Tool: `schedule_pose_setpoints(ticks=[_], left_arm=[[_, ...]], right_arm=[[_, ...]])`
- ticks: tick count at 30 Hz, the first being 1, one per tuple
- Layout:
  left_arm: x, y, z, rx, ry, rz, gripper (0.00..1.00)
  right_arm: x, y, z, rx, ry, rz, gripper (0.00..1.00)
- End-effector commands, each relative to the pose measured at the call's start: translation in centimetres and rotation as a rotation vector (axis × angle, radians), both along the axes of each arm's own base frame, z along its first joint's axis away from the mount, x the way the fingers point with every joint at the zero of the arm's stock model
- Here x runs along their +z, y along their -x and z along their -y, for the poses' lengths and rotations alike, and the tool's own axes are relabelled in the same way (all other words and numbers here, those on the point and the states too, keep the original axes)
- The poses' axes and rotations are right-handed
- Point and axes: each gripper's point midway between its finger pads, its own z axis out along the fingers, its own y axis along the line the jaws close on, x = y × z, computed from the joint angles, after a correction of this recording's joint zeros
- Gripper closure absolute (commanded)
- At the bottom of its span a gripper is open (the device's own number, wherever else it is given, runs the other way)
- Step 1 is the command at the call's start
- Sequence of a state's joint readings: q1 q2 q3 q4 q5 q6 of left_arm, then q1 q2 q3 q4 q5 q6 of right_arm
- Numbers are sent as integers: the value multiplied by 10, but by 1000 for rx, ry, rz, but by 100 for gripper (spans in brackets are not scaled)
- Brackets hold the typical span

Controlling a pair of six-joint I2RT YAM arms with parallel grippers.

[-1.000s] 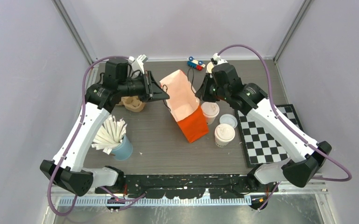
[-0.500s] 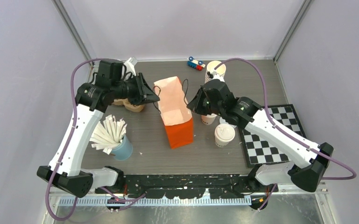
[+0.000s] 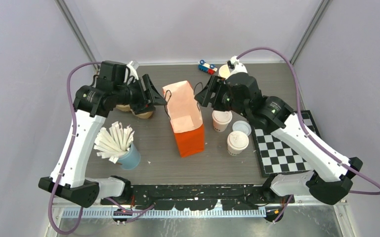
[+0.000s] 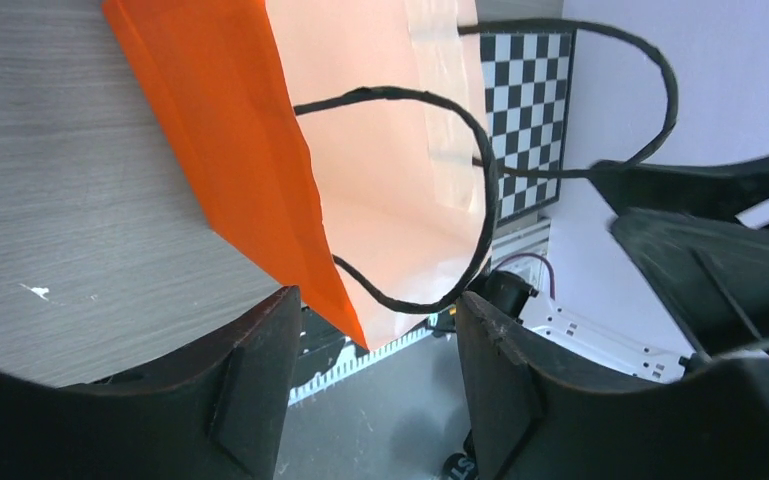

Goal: Pack the takeout coffee

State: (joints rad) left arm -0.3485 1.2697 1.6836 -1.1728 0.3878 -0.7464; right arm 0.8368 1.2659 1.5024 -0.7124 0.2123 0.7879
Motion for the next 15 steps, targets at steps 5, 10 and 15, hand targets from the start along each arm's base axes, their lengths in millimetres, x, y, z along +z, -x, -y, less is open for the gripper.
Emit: schedule_pose_setpoints(ticks=[5, 10, 15], left_arm=[[27, -22, -10, 31, 21, 138, 36], [31, -32, 3, -10, 70, 150, 33], [28, -43, 10, -37, 78, 133, 32]], right_arm=[[39, -9, -3, 63, 71, 137, 27], [39, -22, -12, 88, 115, 145, 28], [34, -41, -4, 47, 173, 162, 35]])
